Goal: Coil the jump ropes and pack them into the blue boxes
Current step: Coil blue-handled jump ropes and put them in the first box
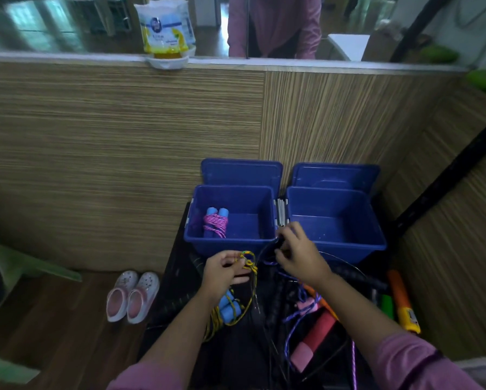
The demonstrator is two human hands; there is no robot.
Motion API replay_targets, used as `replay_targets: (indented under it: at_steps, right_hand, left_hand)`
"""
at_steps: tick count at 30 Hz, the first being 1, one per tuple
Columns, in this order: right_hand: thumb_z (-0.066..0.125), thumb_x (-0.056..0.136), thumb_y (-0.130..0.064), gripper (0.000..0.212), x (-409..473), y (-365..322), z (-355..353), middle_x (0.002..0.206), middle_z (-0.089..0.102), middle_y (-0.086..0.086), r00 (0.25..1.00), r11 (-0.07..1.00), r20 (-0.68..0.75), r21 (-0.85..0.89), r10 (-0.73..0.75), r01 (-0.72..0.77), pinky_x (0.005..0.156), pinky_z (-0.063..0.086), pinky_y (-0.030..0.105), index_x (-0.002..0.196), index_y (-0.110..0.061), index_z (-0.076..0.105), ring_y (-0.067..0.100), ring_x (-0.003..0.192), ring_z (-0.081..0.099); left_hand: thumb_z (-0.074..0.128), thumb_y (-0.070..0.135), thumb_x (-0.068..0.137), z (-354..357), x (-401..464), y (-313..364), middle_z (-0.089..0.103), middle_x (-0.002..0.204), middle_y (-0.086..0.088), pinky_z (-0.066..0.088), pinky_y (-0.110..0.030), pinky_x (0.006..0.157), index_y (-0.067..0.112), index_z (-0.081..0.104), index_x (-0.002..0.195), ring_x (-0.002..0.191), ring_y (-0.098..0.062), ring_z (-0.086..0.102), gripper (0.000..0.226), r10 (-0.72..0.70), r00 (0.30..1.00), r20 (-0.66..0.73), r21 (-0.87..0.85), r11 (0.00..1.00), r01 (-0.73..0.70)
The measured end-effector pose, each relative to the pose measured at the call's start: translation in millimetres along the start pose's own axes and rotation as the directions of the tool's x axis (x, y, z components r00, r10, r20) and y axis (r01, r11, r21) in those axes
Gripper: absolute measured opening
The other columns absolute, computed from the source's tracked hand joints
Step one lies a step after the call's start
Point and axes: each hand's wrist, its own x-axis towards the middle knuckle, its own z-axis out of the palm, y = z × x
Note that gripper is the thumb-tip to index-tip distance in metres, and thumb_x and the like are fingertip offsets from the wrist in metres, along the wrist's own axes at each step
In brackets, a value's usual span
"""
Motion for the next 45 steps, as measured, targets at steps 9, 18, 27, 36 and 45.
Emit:
replay_targets:
  at_steps: [9,18,27,36,45]
  right_hand:
    - [0.078,0.075,-0.028,0.023,-7.9,-11.5,37.9,0.071,0.063,-0.002,0.971,0.974,0.185,0.144,0.149,-0.176,0.065,0.045,0.024,0.078,-0.009,0.066,0.009,0.066,0.056]
    - [0.058,0.092,-0.005,0.018,-11.4,-13.9,42.8,0.072,0.066,0.018,0.922,0.833,0.24,0.403,0.305,-0.38,0.062,0.055,0.018,0.08,0.006,0.064,0.002,0.055,0.061]
    - [0.055,0.091,0.005,0.007,-12.1,-11.4,41.8,0.075,0.062,0.015,0.864,0.565,0.316,0.658,0.392,-0.497,0.068,0.06,0.032,0.089,-0.002,0.059,0.015,0.064,0.066]
    - [0.061,0.09,-0.005,0.01,-6.1,-15.9,23.7,0.081,0.066,0.019,0.848,0.425,0.348,0.75,0.399,-0.508,0.07,0.06,0.032,0.087,0.002,0.067,0.022,0.07,0.066]
    - [0.058,0.091,0.0,0.012,-4.0,-18.3,34.5,0.069,0.063,0.013,0.85,0.507,0.245,0.713,0.467,-0.484,0.063,0.06,0.034,0.082,-0.006,0.063,0.018,0.058,0.063]
  left_hand:
    - [0.064,-0.008,0.085,1.6,-6.7,1.8,0.063,0.095,-0.014,0.06,-0.032,0.07,0.003,0.064,0.102,0.076,-0.026,0.069,0.02,0.007,0.997,0.076,-0.002,1.0,-0.007]
    - [0.057,-0.002,0.093,2.0,0.1,-4.5,0.062,0.095,-0.016,0.06,-0.035,0.065,0.004,0.062,0.091,0.086,-0.023,0.066,0.008,-0.036,0.996,-0.076,0.021,0.999,0.038]
    - [0.068,-0.002,0.084,7.5,-6.3,-1.7,0.07,0.101,-0.006,0.058,-0.027,0.07,0.003,0.065,0.11,0.082,-0.012,0.069,0.026,-0.068,0.988,0.136,0.029,0.998,0.064]
    - [0.079,0.009,0.076,7.0,0.2,-8.5,0.071,0.093,-0.006,0.056,-0.026,0.068,0.015,0.074,0.091,0.088,-0.019,0.068,0.016,0.093,0.996,0.016,0.257,0.962,-0.094]
    - [0.071,-0.006,0.08,11.2,0.2,-4.9,0.063,0.091,-0.009,0.058,-0.024,0.065,0.003,0.068,0.091,0.074,-0.014,0.066,0.015,0.069,0.994,0.086,0.231,0.969,-0.087]
